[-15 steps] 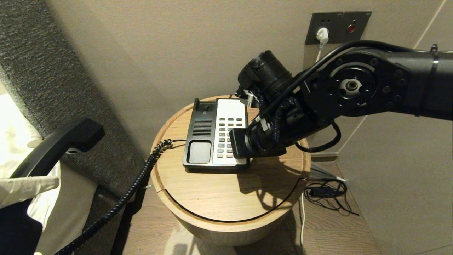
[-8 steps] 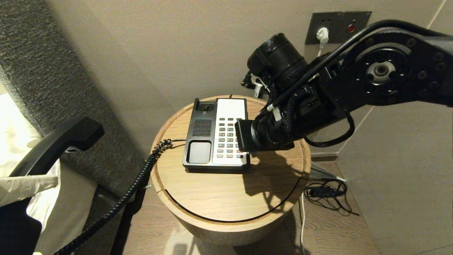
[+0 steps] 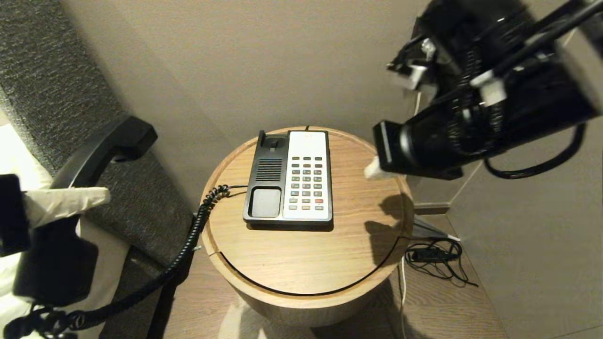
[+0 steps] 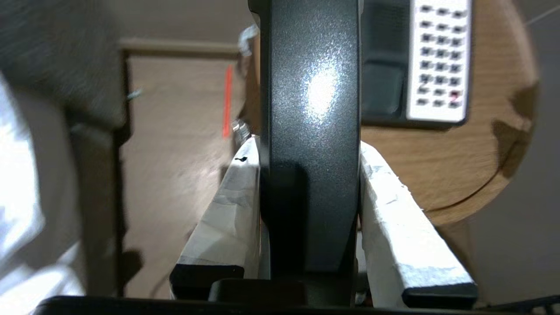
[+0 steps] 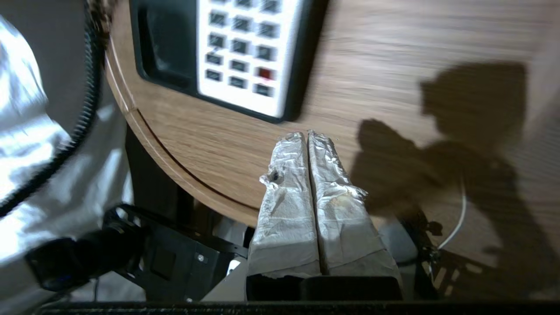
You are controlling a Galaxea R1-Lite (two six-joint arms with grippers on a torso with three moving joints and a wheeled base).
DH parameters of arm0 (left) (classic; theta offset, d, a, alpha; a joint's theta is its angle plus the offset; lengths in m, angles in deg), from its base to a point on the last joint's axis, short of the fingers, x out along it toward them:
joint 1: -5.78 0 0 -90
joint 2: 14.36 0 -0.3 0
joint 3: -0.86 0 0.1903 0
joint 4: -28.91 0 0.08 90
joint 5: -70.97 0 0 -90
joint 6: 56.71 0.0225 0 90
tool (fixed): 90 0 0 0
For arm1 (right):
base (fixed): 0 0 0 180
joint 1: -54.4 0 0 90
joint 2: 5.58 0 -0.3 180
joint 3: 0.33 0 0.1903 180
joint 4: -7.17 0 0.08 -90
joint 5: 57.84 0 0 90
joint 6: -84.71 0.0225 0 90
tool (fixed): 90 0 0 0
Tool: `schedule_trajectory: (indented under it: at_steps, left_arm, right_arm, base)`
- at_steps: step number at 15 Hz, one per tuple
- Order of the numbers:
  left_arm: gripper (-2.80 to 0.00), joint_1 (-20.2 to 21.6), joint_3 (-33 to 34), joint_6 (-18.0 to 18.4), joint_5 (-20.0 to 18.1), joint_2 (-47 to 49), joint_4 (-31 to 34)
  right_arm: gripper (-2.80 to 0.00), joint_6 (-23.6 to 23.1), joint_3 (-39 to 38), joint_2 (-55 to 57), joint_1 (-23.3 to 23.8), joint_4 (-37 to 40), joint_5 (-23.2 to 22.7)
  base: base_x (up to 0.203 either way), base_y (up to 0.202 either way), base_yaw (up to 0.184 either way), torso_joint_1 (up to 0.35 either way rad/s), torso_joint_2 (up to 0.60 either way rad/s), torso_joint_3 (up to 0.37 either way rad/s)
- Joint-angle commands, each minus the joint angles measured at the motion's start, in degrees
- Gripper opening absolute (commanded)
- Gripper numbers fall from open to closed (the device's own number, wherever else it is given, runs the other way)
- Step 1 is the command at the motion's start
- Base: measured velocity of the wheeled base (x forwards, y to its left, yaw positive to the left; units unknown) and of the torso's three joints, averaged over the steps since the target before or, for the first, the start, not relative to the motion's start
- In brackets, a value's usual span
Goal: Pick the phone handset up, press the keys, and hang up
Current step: Put the handset back
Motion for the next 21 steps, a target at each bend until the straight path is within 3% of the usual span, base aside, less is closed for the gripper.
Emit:
schedule_trajectory:
  at_steps: [1, 4, 7, 11, 14, 17, 21]
  left_arm:
    - [-2.80, -1.37, 1.66, 0.19, 0.17, 3.43, -4.57]
    - [-2.80, -4.94, 1.79, 2.88, 2.03, 9.26, -10.35]
    - [-2.80, -7.31, 0.90, 5.66, 5.34, 15.59, -15.41]
    - [-2.80, -8.01, -0.90, 10.80, 12.25, 24.08, -21.07]
    - [-2.80, -8.30, -7.64, 13.45, 13.79, 30.61, -24.68]
    - [-2.80, -9.59, -13.90, 12.58, 14.21, 35.96, -24.52]
    - [-2.80, -10.36, -15.68, 8.75, 14.41, 39.61, -24.03]
  right_arm:
    - [-2.80, 0.59, -3.81, -14.58, 4.77, 2.00, 0.67]
    - [-2.80, 2.02, -11.73, -30.38, 12.49, 3.62, 1.08]
    - [-2.80, 3.02, -24.57, -45.16, 18.40, 2.58, 1.08]
    - [-2.80, 3.70, -43.71, -60.37, 21.91, -5.18, 0.87]
    - [-2.80, 3.98, -48.10, -63.97, 22.44, -7.57, 0.35]
    - [-2.80, 3.88, -51.30, -65.75, 22.50, -7.86, -1.72]
    - [-2.80, 3.88, -54.94, -66.09, 22.41, -9.03, -1.86]
  base:
    - [0.000, 0.000, 0.000, 0.000, 0.00, 0.000]
    - [0.000, 0.000, 0.000, 0.000, 0.00, 0.000]
    - [0.000, 0.000, 0.000, 0.000, 0.00, 0.000]
    - [0.000, 0.000, 0.000, 0.000, 0.00, 0.000]
    - [0.000, 0.000, 0.000, 0.000, 0.00, 0.000]
    - [0.000, 0.000, 0.000, 0.000, 0.00, 0.000]
    - [0.000, 0.000, 0.000, 0.000, 0.00, 0.000]
